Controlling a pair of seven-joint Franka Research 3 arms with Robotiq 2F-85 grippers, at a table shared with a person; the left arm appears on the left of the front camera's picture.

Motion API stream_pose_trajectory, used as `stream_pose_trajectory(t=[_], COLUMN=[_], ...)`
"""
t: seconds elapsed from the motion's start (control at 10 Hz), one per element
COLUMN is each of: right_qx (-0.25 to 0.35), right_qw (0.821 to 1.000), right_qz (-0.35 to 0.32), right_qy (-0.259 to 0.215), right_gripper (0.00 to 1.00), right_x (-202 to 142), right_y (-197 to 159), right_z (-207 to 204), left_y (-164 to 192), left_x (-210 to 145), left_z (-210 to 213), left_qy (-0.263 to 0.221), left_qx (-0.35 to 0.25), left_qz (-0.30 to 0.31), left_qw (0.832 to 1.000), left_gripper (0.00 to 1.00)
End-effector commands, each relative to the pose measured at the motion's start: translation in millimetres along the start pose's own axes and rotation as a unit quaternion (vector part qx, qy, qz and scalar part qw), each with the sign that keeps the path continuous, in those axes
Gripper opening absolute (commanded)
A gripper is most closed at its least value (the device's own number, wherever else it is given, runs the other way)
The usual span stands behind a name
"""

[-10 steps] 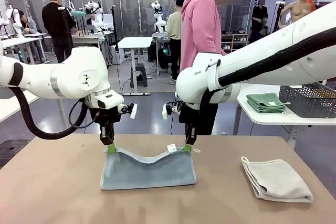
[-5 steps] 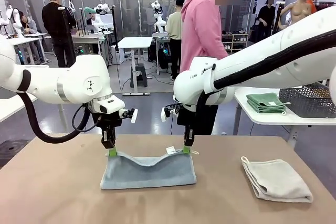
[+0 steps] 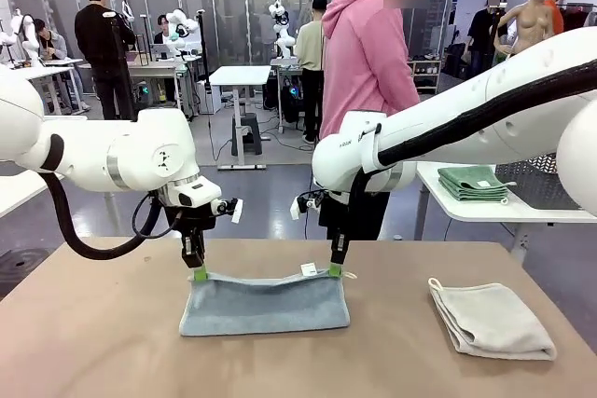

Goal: Fold the towels and place them in the basket.
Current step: When a person lays out a Towel with hook on the table, fold it in half twice.

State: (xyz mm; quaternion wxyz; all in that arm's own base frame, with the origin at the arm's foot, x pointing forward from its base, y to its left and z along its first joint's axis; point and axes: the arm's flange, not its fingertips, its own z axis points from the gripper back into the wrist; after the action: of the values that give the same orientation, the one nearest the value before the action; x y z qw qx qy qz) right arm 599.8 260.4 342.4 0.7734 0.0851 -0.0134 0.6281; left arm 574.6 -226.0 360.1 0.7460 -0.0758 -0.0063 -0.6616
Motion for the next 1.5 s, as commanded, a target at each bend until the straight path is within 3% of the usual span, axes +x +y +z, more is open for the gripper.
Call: stream_pose_trajectory(t=[0.0,0.1,0.2,0.3,0.4,0.5,0.7,0.8,1.0,1.2,1.4], right_qx=[-0.005,-0.005,-0.011,-0.008,-0.009,-0.013,-0.042,-0.054,-0.069,-0.056,-0.075], right_qw=[1.0,1.0,1.0,1.0,1.0,1.0,0.999,0.998,0.997,0.989,0.964], right_qz=[-0.016,-0.01,-0.009,-0.013,-0.015,-0.016,-0.022,-0.022,-0.036,-0.129,-0.247], right_qy=[0.003,-0.006,-0.011,-0.015,-0.02,-0.023,-0.012,-0.009,-0.015,-0.045,-0.068], right_gripper=[0.07,0.07,0.28,0.45,0.79,0.97,1.0,1.0,1.0,1.0,1.0], right_x=[2.0,1.1,1.0,1.0,1.3,1.6,3.2,4.0,3.8,0.8,0.6], right_y=[-11.0,-11.4,-11.0,-9.8,-9.6,-8.8,-0.6,2.8,15.0,35.2,57.6], right_z=[-5.5,-6.7,-6.9,-7.1,-6.3,-4.5,7.2,13.7,22.3,34.0,42.8], left_y=[10.4,10.8,10.3,8.0,6.9,6.8,2.1,1.5,-9.4,-34.6,-79.2], left_x=[0.8,1.4,1.7,3.8,4.6,2.2,-2.1,-5.0,-5.9,-8.5,-10.0], left_z=[-9.1,-11.9,-13.8,-13.1,-10.5,-7.2,4.3,11.2,22.6,37.0,67.6], left_qy=[0.016,0.016,0.014,0.006,0.006,0.002,0.014,0.018,-0.007,-0.041,-0.074], left_qx=[0.02,0.021,0.024,0.023,0.029,0.033,0.054,0.065,0.061,0.042,0.039], left_qz=[0.008,0.006,0.009,0.008,0.012,0.021,0.053,0.069,0.079,0.127,0.199], left_qw=[1.0,1.0,1.0,1.0,0.999,0.999,0.997,0.995,0.995,0.99,0.976], left_gripper=[0.04,0.04,0.37,0.52,0.86,1.0,1.0,0.87,1.0,1.0,1.0])
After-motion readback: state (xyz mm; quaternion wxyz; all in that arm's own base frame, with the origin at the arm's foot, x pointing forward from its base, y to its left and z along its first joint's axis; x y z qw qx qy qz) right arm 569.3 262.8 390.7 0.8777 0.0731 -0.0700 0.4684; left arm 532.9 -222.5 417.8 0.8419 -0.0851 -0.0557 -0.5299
